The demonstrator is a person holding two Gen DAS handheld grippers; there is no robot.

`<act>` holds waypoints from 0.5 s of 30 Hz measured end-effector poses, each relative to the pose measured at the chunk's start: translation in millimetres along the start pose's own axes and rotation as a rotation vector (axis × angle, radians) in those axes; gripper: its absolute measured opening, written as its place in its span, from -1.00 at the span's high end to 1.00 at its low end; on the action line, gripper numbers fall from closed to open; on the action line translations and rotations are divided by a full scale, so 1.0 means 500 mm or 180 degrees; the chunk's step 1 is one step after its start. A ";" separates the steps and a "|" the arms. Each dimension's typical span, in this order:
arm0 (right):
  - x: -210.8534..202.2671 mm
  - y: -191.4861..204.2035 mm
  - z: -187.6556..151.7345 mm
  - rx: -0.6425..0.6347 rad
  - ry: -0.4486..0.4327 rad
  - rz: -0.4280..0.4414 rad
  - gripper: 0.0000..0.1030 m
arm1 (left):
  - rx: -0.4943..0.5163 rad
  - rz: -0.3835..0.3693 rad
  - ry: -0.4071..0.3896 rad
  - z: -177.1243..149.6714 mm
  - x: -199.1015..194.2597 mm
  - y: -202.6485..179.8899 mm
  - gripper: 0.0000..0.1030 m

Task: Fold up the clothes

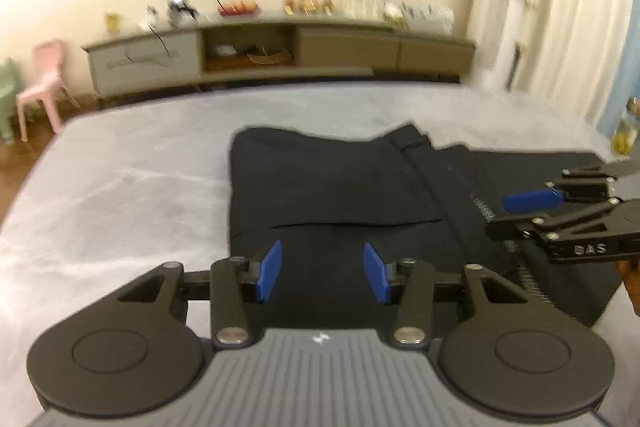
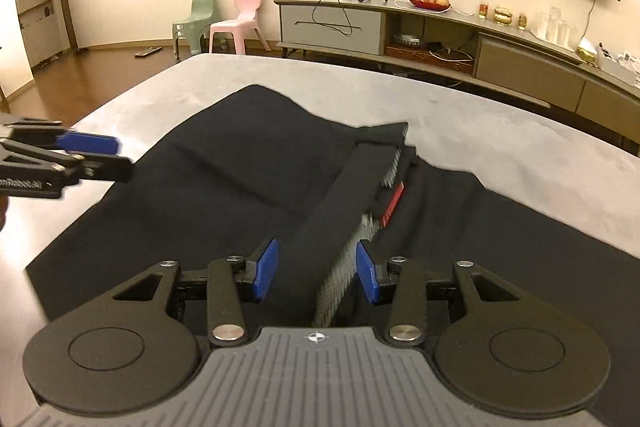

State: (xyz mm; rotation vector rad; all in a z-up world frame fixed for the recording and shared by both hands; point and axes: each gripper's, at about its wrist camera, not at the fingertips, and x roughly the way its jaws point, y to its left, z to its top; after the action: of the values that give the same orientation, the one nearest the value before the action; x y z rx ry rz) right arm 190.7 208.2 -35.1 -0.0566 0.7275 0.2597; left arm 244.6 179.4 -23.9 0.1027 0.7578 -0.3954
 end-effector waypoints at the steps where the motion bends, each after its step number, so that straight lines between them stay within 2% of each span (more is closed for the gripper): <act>1: 0.030 -0.004 0.006 0.0022 0.0101 -0.0029 0.11 | -0.0004 0.0053 0.0105 -0.001 0.027 0.006 0.21; 2: 0.060 -0.008 0.011 0.0043 0.0202 -0.0057 0.03 | -0.0010 0.0135 0.0159 -0.006 0.042 0.015 0.28; 4: 0.082 0.007 0.025 -0.0054 0.0207 -0.0064 -0.08 | -0.0026 0.0303 0.0203 -0.020 0.057 0.033 0.11; 8: 0.115 0.057 0.052 -0.0218 0.0212 0.0025 -0.21 | -0.0184 0.0531 0.0249 -0.023 0.049 0.083 0.03; 10: 0.126 0.084 0.065 -0.0289 0.0214 0.0128 -0.24 | -0.0188 0.0739 0.0290 -0.016 0.039 0.102 0.05; 11: 0.124 0.092 0.071 -0.0337 0.0223 0.0203 -0.25 | -0.0189 0.0849 0.0310 -0.012 0.033 0.112 0.14; 13: 0.110 0.086 0.073 -0.0327 0.0188 0.0256 -0.18 | -0.0204 0.0889 0.0264 -0.010 0.015 0.126 0.21; 15: 0.081 0.048 0.062 -0.0152 0.0053 0.0138 -0.18 | -0.0223 0.0728 0.0159 -0.007 0.004 0.128 0.20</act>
State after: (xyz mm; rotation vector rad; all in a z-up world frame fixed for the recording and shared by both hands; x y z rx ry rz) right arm 233.6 244.5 -37.7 -0.0884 0.7397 0.3184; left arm 268.1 238.6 -31.1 0.1324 0.7989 -0.1491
